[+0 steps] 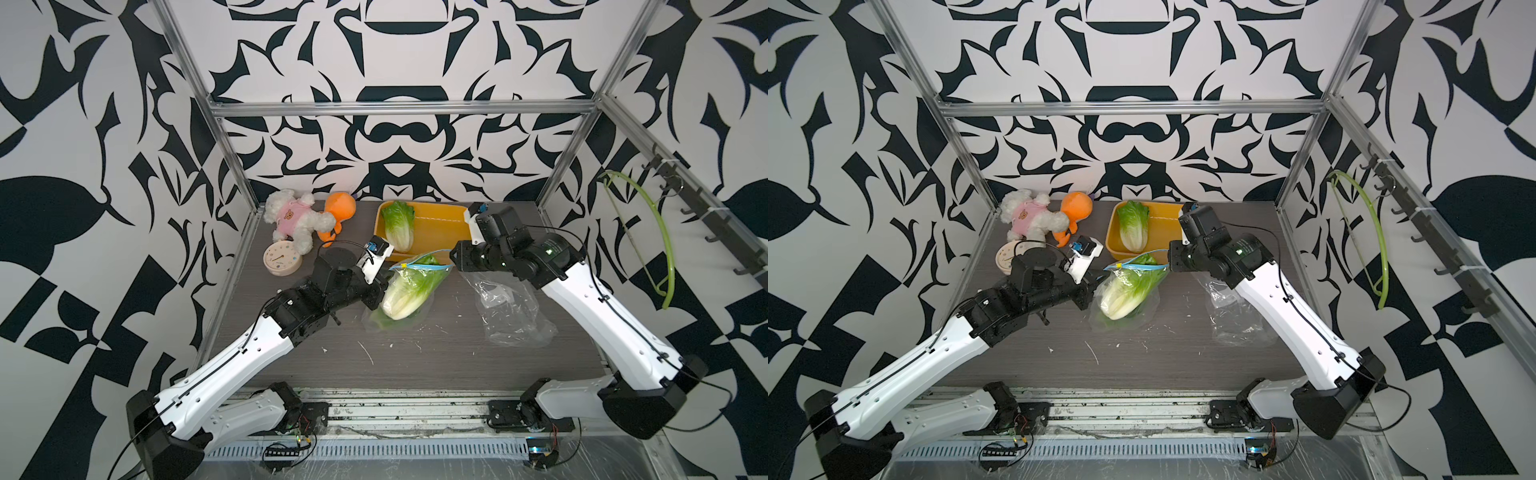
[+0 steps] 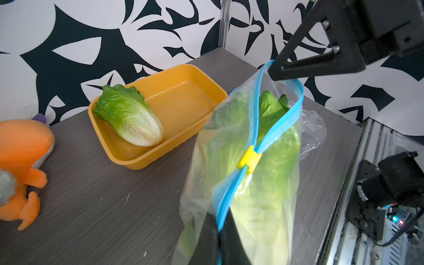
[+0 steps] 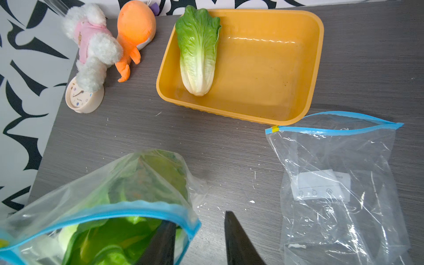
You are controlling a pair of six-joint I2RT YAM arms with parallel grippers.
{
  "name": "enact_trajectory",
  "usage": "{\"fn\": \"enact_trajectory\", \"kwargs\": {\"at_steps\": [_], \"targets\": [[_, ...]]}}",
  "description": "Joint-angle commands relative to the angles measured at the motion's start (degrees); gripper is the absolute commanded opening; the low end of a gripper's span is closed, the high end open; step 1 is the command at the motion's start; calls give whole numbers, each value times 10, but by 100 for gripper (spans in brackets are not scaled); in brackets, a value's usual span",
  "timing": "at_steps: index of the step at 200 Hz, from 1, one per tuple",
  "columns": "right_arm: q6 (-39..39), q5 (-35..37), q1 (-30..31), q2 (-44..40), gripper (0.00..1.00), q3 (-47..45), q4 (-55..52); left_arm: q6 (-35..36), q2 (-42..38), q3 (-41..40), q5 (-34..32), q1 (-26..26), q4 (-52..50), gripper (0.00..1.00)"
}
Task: Put the chinese cabbages into a zipper bag and zip it
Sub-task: Adjust the zipper food storage bag at the center of the board.
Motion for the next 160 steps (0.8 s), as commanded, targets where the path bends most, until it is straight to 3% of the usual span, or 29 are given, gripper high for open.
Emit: {"fn": "enact_trajectory", "kwargs": {"at_steps": [1, 36, 65, 106, 160], "targets": [[-36, -13, 4, 2, 38, 66, -33, 21, 7, 14, 8, 3, -5, 0], [-65, -17, 51, 54, 37, 176, -111, 24, 16, 21, 10, 3, -9, 0], [-69, -10, 99, 114, 22, 233, -156, 24, 17, 23, 6, 3, -9, 0], [-59, -40, 104, 136, 9, 202, -126, 24, 12, 27, 3, 3, -10, 0], [-55, -16, 101, 128, 5, 130, -92, 23, 15, 35, -13, 3, -8, 0]]}}
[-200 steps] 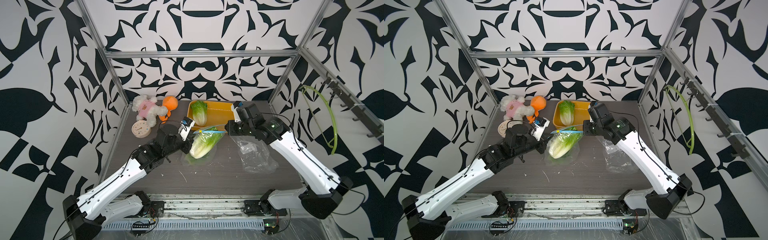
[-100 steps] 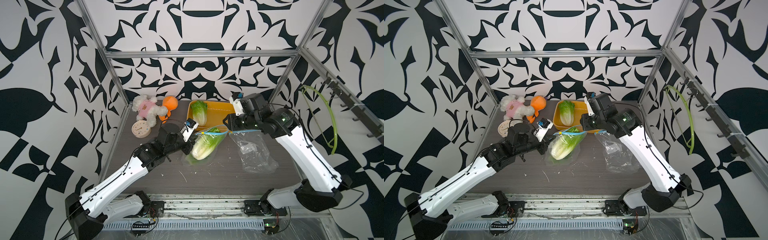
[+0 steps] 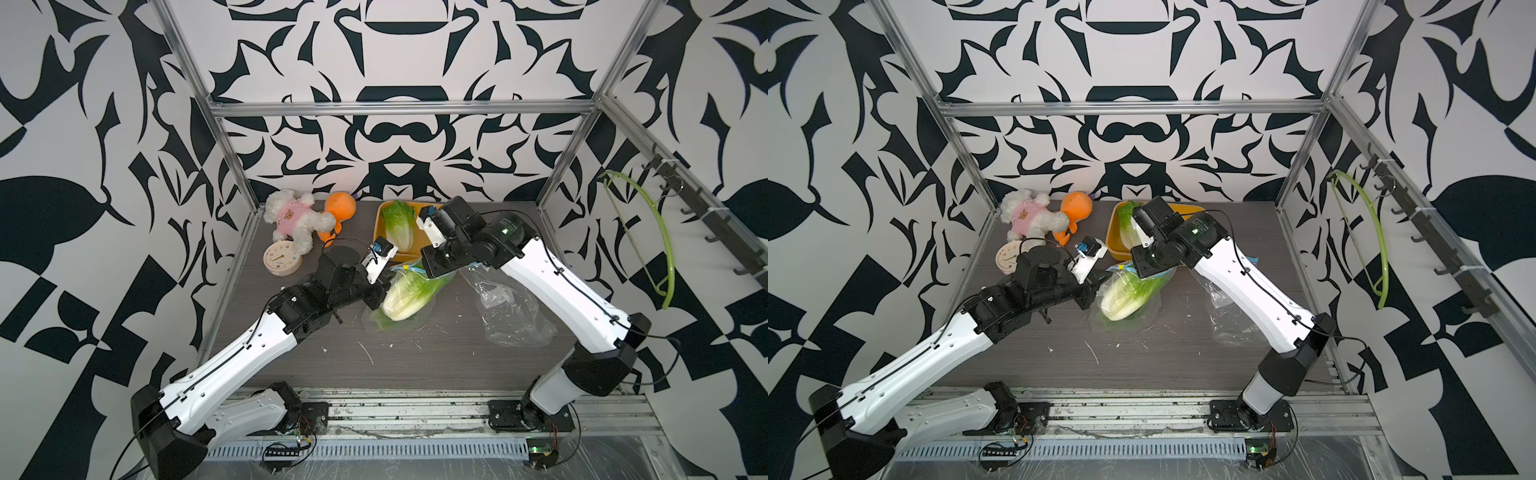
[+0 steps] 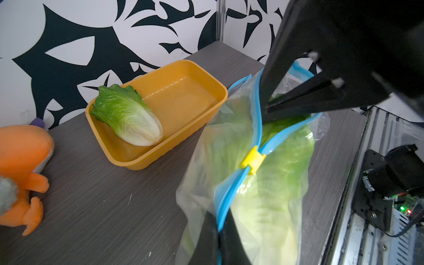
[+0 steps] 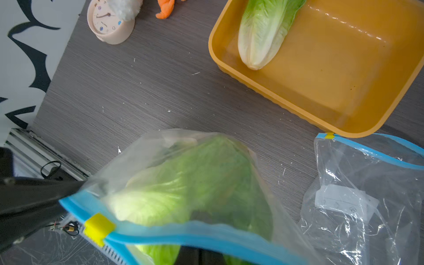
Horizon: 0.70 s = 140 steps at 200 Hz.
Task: Put the chinese cabbages into a zipper bag and zip it
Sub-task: Adjust the zipper food storage bag at the center of the board.
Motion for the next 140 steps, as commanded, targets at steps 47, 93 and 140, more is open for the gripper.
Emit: {"fn": "enact_trajectory", "kwargs": {"at_steps": [47, 93, 140], "targets": [[-3, 28, -20, -29, 0, -105, 64, -19, 5, 28, -16, 2, 30, 0], [-43, -33, -23, -62, 18, -58, 93, 16, 14, 47, 33, 2, 6, 0], [-182, -146, -38, -103, 33, -22, 129, 49, 29, 86, 55, 2, -40, 0]]}}
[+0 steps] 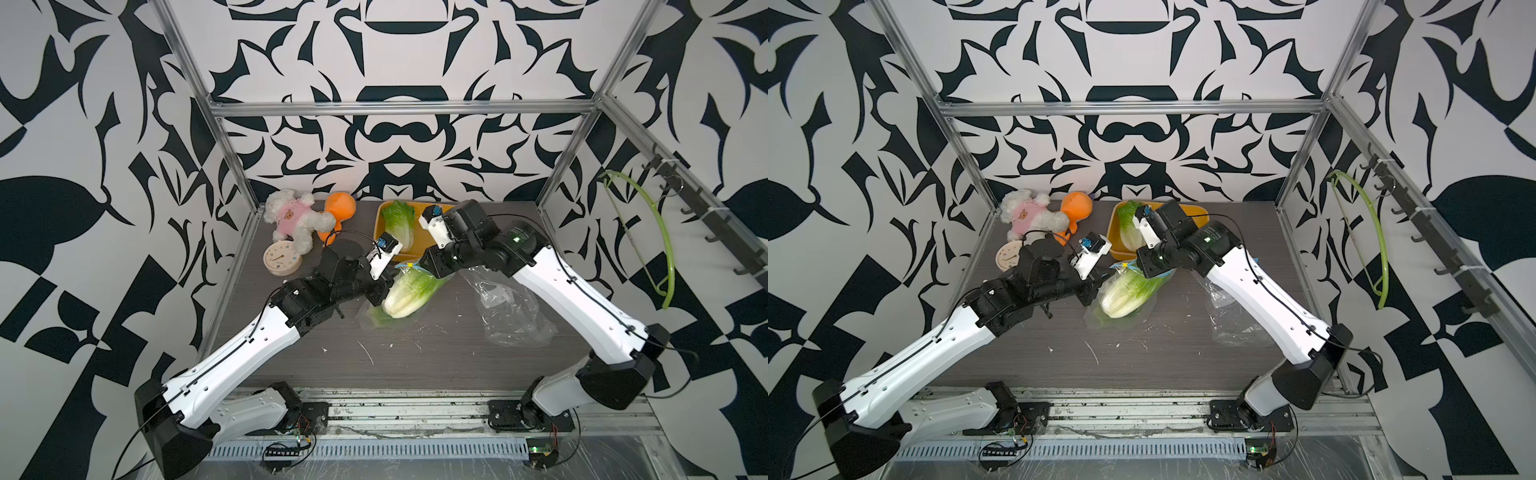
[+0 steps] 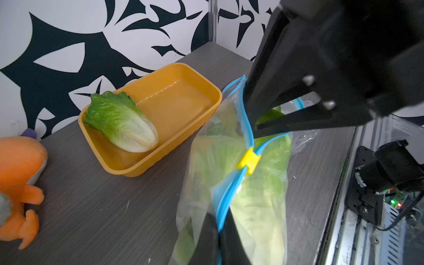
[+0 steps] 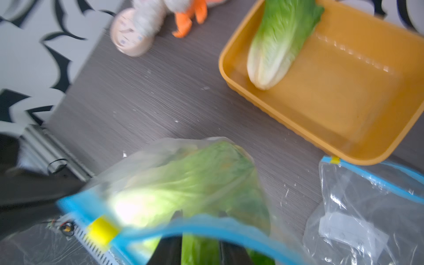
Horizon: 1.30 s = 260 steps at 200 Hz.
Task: Put the chinese cabbages into a zipper bag and zip it
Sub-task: Adjust the zipper food storage bag at the center of the board, then zip the zipper on the zipper food storage bag.
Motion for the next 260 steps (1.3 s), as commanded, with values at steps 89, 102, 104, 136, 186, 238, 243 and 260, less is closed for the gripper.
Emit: {"fn": "enact_trajectory", "kwargs": {"at_steps": [89, 102, 104, 136, 186, 238, 243, 260], "targets": [[-367, -234, -10, 34, 55, 125, -55, 85, -4, 84, 48, 2, -83, 0], [-368, -237, -10, 40, 50, 117, -57, 85, -4, 91, 51, 2, -85, 0], [-367, -238, -10, 41, 49, 116, -57, 84, -4, 92, 52, 2, -85, 0], [-360, -239, -10, 36, 40, 88, -35, 84, -2, 95, 52, 2, -86, 0], [-361, -243, -10, 40, 20, 75, -29, 86, -6, 100, 43, 2, -88, 0], [-360, -241, -12, 38, 3, 73, -29, 88, -10, 101, 30, 2, -93, 0], [-360, -239, -12, 39, 1, 74, -29, 89, -11, 101, 29, 2, -94, 0], [-359, -236, -18, 34, 0, 71, -31, 88, -16, 102, 18, 2, -100, 0]]}}
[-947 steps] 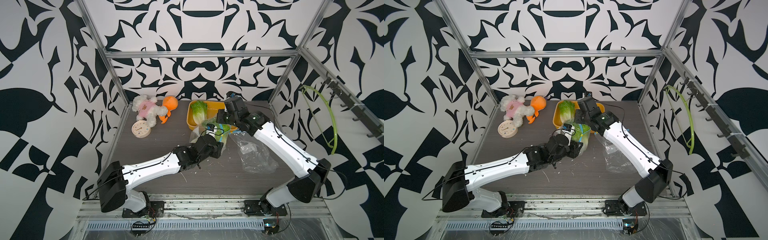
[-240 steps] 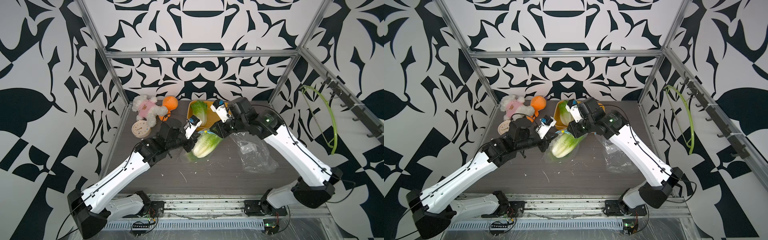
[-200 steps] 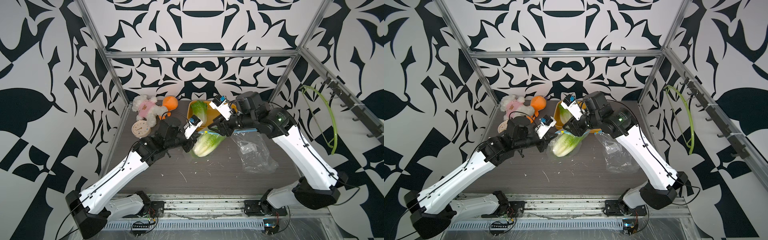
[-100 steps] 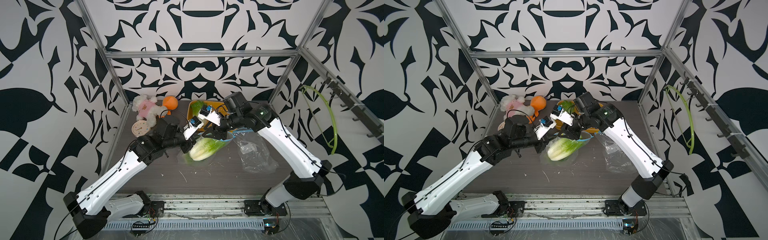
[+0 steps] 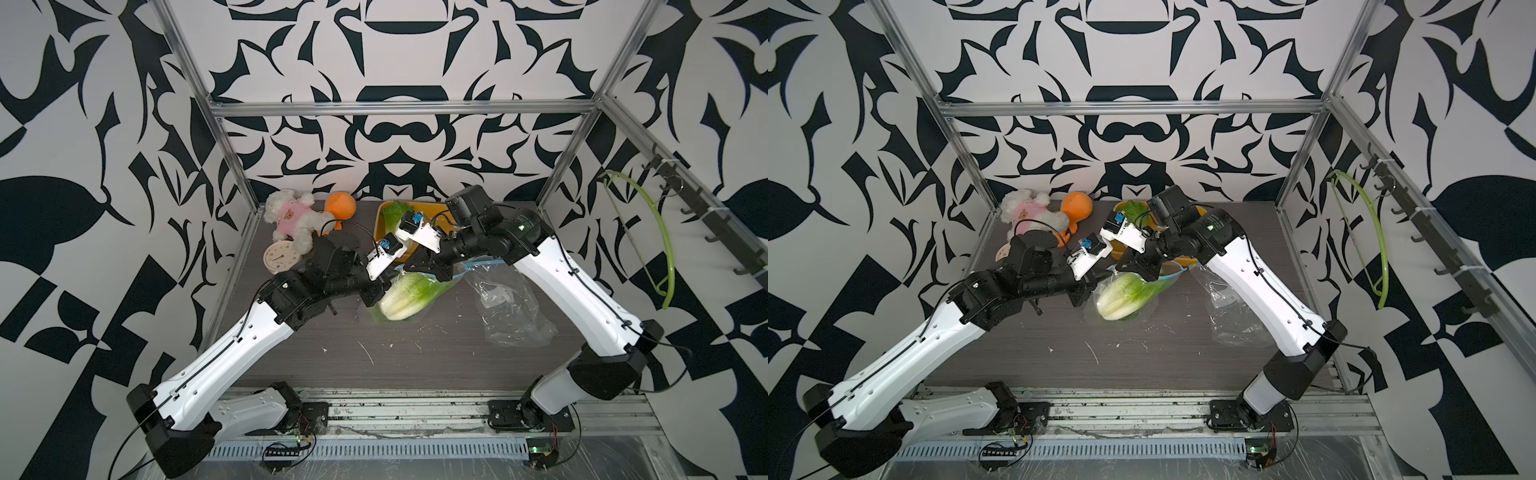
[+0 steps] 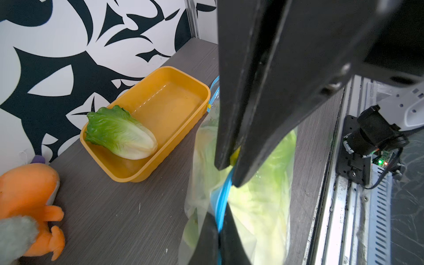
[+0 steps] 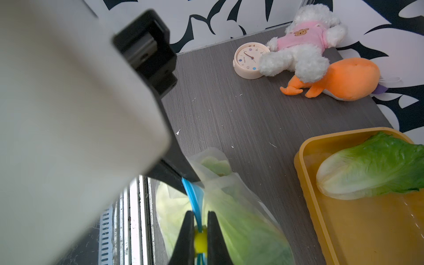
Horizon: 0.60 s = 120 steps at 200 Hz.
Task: Put the chinese cabbages into a zipper bag and zip it
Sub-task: Zip the zipper on the zipper food storage bag.
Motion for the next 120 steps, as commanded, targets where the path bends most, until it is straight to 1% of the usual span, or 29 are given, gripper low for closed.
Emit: {"fn": "enact_trajectory", "kwargs": {"at_steps": [1, 35, 86, 120], "targets": [[-9, 5, -7, -19, 0, -2, -2, 3, -19, 26, -12, 2, 10, 0], [-1, 2, -18, -25, 0, -6, -4, -12, -28, 30, -54, 5, -5, 0], [9, 2, -39, -24, 0, -8, -22, -21, -54, 29, -83, 13, -22, 0], [12, 0, -50, -23, 0, -11, -29, -18, -63, 33, -91, 21, -36, 0]]}}
